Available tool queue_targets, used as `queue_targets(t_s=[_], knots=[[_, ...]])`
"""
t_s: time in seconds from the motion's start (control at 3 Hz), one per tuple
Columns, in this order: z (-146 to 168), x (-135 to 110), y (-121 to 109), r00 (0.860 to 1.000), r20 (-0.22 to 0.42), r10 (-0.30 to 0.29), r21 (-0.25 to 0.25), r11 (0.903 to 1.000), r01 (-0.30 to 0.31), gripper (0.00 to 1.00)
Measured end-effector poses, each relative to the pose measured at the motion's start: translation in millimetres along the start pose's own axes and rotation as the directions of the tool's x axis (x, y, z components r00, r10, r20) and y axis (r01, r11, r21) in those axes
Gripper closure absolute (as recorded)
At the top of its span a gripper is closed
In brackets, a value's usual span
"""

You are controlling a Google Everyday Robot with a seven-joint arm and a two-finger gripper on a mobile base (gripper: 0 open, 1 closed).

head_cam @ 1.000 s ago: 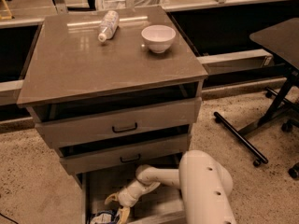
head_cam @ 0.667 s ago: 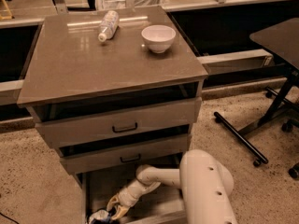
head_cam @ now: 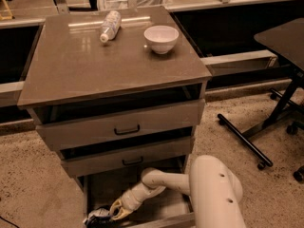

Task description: Pick blue chip bag from bottom drawer and place on counter

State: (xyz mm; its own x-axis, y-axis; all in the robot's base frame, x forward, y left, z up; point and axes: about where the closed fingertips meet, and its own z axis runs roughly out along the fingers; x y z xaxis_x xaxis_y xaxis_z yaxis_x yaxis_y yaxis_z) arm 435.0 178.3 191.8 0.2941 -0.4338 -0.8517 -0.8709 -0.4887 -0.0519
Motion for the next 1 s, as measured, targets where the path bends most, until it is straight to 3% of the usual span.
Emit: queue_targets(t_s=[0.33,0.67,1.0], knots=[[-37.4,-36.3,-4.5,0.989,0.061,-0.137,0.113,0.9851,0.13,1.0],[-94.0,-90.6,2.4,0.953,0.053,-0.299,0.231,0.9319,0.28,1.0],[-166.9,-141.9,4.9,0.897,0.038,-0.44,0.318,0.8566,0.407,1.0]])
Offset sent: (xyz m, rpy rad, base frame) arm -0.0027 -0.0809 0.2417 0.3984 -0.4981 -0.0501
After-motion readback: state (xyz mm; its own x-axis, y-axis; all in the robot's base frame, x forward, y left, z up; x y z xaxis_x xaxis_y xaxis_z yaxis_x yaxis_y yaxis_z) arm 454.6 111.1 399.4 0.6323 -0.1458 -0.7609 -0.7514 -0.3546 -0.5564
